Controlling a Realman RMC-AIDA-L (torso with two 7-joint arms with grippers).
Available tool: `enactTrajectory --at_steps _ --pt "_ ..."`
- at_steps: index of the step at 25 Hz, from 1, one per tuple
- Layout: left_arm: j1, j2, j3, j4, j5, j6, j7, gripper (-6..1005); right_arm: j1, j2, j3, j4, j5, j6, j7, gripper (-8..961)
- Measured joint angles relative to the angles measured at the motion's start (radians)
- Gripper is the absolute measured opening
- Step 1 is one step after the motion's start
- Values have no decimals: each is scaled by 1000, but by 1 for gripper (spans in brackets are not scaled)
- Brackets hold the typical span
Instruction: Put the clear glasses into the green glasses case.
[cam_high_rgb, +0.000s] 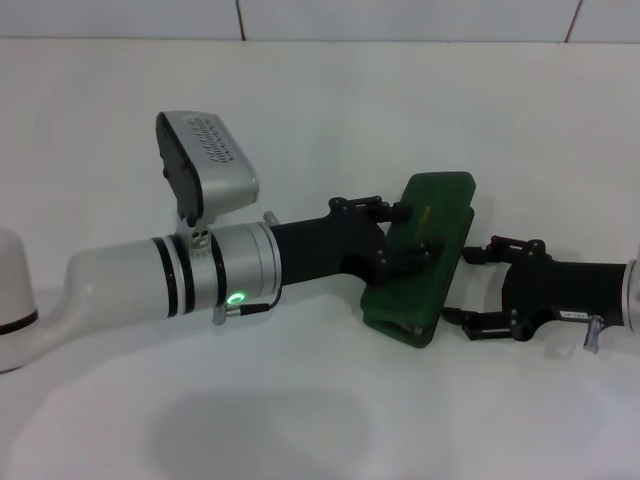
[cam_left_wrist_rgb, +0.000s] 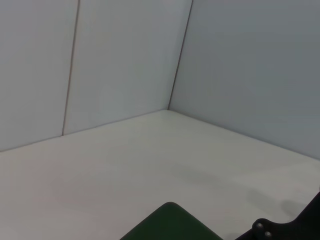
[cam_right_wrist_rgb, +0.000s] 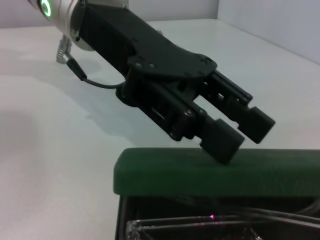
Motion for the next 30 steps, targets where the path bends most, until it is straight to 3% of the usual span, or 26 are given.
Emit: enactTrajectory --at_steps 21,25,26,30 --pt "0 6 35 -4 0 -87 -24 632 -6 1 -15 19 71 -14 -35 837" --pt "37 13 2 26 -15 -25 -2 632 -31 -9 12 5 99 -55 -42 837" --pt "92 20 -90 48 -19 95 58 632 -41 -12 32 1 108 -78 -50 837" --pt "143 40 -203 51 -2 295 131 633 -74 -16 181 0 116 -211 -101 837"
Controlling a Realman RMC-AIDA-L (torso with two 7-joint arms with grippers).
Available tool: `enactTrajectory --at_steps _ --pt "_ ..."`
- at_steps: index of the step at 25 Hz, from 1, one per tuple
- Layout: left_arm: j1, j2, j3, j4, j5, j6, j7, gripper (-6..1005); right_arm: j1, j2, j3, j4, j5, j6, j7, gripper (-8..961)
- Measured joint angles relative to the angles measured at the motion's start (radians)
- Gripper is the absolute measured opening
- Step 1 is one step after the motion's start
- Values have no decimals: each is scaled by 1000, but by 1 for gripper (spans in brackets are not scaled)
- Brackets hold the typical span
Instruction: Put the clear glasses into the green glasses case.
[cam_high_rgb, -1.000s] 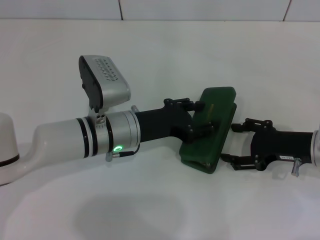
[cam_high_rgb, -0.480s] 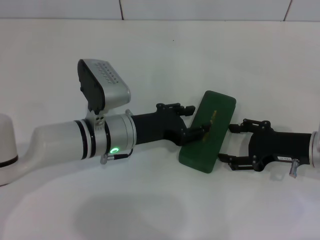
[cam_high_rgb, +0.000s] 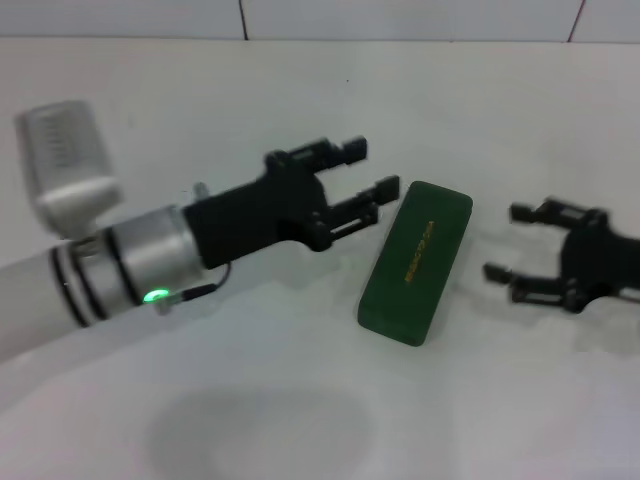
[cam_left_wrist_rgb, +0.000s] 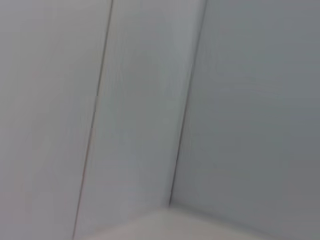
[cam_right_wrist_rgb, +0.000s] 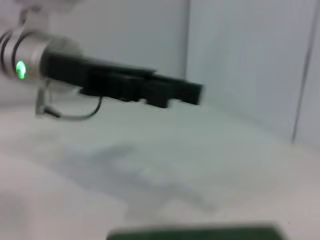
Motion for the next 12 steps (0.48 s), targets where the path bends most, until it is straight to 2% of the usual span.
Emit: enactTrajectory --at_steps 1,3,7,8,9,12 --pt "5 10 -11 0 10 41 6 633 -6 -1 65 9 1 -60 -21 837" --pt "2 52 -22 2 67 133 5 633 0 -3 155 41 1 -205 -60 837" --pt "-18 120 -27 8 210 260 -28 633 26 -10 170 59 -6 -380 -74 837" --pt "-18 120 -27 8 210 260 -28 633 28 -10 170 59 -6 -394 -74 837" --pt "5 131 -49 9 228 284 -9 633 30 -10 169 59 -6 -402 -74 837" --pt "30 127 -91 13 243 286 6 633 33 -6 171 61 -5 -406 -77 838"
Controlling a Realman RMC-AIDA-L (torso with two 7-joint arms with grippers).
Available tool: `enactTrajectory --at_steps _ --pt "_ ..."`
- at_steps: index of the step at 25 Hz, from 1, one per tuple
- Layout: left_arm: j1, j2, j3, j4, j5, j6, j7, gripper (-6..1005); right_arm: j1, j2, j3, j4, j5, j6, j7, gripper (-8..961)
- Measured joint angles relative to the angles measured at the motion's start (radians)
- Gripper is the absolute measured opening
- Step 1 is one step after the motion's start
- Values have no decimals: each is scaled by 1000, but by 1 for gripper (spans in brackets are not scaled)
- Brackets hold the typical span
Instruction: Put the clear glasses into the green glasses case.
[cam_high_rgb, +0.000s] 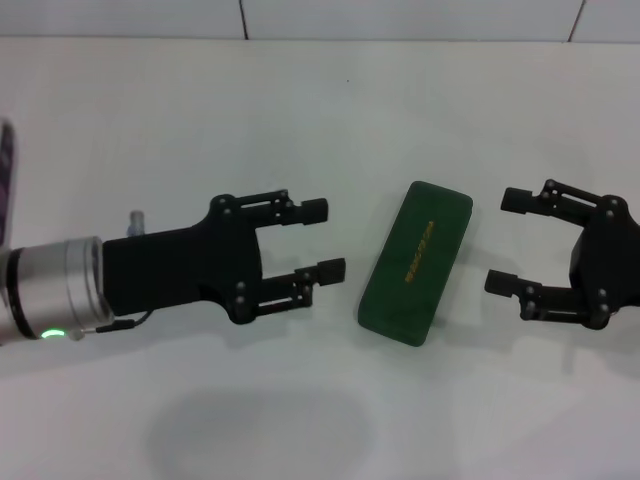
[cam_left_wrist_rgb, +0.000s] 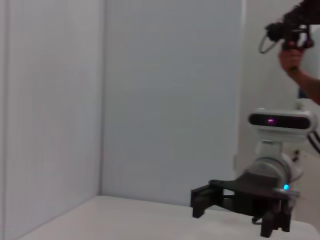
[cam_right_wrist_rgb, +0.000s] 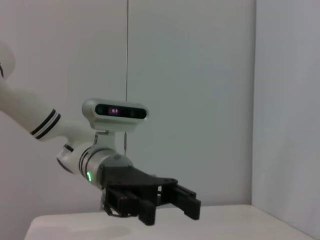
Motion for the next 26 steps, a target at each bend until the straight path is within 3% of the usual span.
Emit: enactTrajectory --at_steps 8,26 --pt "33 -18 -24 11 41 0 24 634 48 6 -37 28 -10 8 -20 838" --pt "28 -42 -29 2 44 -3 76 626 64 9 -78 55 -27 21 -54 837"
